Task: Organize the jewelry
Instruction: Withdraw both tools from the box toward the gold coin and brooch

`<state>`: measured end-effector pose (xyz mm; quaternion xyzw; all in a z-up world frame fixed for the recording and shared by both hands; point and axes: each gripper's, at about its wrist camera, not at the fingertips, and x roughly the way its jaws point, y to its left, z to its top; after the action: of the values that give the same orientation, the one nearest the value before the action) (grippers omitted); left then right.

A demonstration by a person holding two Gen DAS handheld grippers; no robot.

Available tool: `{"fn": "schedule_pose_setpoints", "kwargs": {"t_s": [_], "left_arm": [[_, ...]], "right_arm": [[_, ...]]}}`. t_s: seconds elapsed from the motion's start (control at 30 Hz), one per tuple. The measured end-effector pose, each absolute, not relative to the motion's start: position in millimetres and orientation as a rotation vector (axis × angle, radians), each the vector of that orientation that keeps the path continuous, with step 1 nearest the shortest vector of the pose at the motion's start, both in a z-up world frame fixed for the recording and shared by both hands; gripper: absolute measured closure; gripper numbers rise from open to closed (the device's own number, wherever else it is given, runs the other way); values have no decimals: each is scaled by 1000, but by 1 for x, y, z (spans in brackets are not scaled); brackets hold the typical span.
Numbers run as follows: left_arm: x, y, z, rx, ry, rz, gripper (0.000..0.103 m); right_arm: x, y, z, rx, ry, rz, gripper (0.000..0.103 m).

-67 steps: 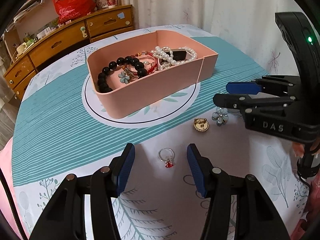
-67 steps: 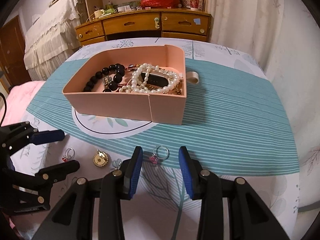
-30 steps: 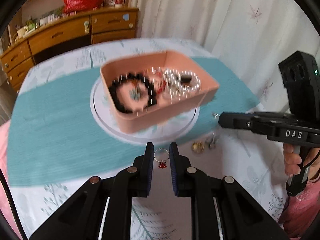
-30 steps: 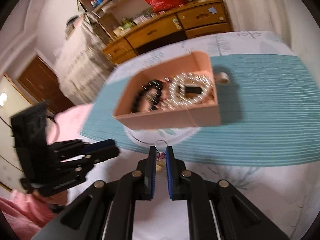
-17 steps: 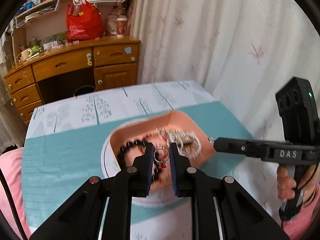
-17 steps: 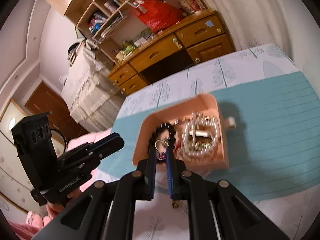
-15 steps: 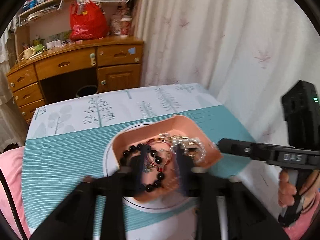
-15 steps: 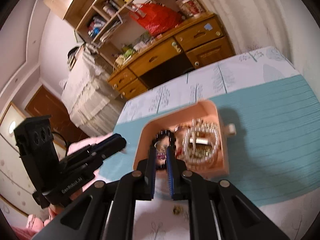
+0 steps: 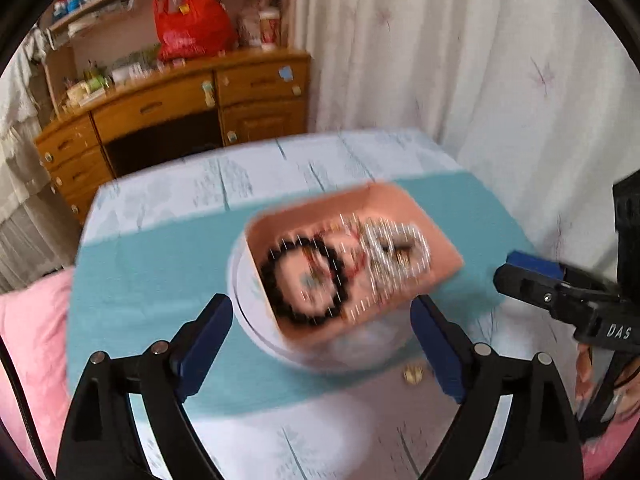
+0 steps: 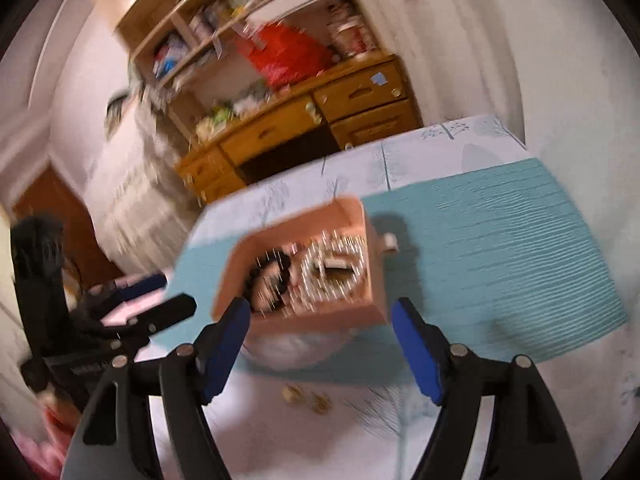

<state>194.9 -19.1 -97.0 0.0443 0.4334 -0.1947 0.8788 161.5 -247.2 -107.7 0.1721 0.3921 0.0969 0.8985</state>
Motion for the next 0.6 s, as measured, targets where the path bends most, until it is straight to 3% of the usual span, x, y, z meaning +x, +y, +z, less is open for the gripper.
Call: {"fn": "schedule_pose_setpoints", "kwargs": {"t_s": [0.37,0.6], "left_arm": [[161,-43,-147,174,943,-472,14],[156,-52,-167,228,965,-491,14]], "right_arm": [[121,-228,-132,-7,723,295,29],[118,-208,-156,-164,779,329,29]]}}
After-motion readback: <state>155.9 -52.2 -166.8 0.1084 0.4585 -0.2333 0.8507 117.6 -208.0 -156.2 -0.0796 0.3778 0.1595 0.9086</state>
